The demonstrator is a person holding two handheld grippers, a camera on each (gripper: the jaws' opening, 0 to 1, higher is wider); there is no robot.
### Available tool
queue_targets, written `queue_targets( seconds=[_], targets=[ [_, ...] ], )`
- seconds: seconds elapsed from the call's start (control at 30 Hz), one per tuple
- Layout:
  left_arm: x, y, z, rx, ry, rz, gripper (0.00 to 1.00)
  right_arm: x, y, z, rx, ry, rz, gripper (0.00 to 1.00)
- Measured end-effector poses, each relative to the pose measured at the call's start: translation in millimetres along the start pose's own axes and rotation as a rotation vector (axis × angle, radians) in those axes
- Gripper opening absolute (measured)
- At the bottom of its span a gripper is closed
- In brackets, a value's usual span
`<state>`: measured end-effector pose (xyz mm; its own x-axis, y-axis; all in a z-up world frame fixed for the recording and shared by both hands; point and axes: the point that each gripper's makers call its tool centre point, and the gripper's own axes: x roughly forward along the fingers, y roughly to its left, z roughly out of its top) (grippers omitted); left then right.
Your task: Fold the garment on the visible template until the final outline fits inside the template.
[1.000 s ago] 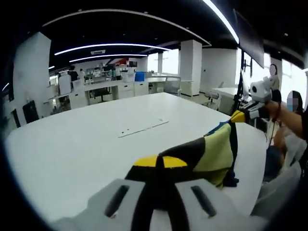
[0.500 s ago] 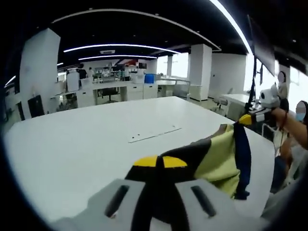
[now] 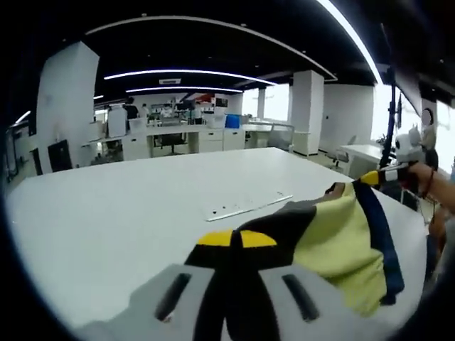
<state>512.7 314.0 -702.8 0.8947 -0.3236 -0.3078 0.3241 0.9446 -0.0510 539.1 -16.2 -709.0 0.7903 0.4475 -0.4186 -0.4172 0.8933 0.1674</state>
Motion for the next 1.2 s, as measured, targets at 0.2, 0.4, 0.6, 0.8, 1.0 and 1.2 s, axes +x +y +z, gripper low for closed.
queue_targets(
  seconds=[0.2, 0.4, 0.6, 0.8, 1.0, 1.2],
  targets=[
    [25, 11.8, -17.9, -0.004, 0.047, 0.003, 0.0, 30, -8, -11.4, 0.008, 0.036, -0.025, 0.0],
    [49, 22.9, -39.7, -0.047, 0.092, 0.017, 0.0, 58, -16, -24.5, 0.033, 0.074, -0.03, 0.0],
    [68, 29.4, -60.8, -0.067, 0.145, 0.023, 0.0, 80, -24, -44.6, 0.037, 0.134, -0.022, 0.0],
    [75, 30.3, -75.4, -0.091, 0.185, 0.012, 0.0, 91, -31, -60.3, 0.045, 0.196, -0.038, 0.0],
    [70, 31.1, -93.1, -0.031, 0.247, 0.06, 0.0, 94, -34, -68.7, 0.061, 0.216, -0.047, 0.0],
    [67, 34.4, -93.4, -0.055, 0.241, 0.074, 0.01, 97, -38, -75.4, 0.104, 0.238, -0.064, 0.0]
  ],
)
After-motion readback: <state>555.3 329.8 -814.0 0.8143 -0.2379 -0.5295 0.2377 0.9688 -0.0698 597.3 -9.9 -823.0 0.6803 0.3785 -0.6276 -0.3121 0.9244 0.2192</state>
